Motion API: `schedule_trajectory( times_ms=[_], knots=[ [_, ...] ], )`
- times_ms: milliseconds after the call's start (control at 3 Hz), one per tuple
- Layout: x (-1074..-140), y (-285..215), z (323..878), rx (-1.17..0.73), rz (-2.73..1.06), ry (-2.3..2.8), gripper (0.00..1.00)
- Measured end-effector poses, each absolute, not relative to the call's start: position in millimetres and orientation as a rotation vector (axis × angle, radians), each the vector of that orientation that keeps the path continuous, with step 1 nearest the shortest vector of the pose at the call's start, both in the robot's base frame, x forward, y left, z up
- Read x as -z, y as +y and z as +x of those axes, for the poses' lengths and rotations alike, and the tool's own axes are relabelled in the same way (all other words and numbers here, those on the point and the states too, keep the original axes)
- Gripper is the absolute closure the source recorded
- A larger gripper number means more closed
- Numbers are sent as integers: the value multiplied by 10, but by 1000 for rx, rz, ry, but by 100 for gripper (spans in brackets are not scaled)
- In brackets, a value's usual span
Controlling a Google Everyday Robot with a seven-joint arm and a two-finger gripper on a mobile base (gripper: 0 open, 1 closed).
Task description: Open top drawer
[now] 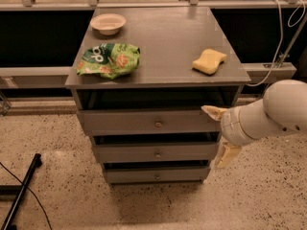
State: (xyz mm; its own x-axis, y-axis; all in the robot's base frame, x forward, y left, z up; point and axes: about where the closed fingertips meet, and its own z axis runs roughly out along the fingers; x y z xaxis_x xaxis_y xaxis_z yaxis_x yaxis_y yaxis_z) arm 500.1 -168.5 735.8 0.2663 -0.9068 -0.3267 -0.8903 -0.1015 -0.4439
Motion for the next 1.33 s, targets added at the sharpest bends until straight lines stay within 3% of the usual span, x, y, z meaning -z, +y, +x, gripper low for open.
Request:
schedule_trajectory(
  times_ms=[667,1333],
  knots=[
    [-7146,-1764,5232,236,-2089,1573,0],
    [-6941,-1811,5689,274,-2070,1604,0]
  ],
)
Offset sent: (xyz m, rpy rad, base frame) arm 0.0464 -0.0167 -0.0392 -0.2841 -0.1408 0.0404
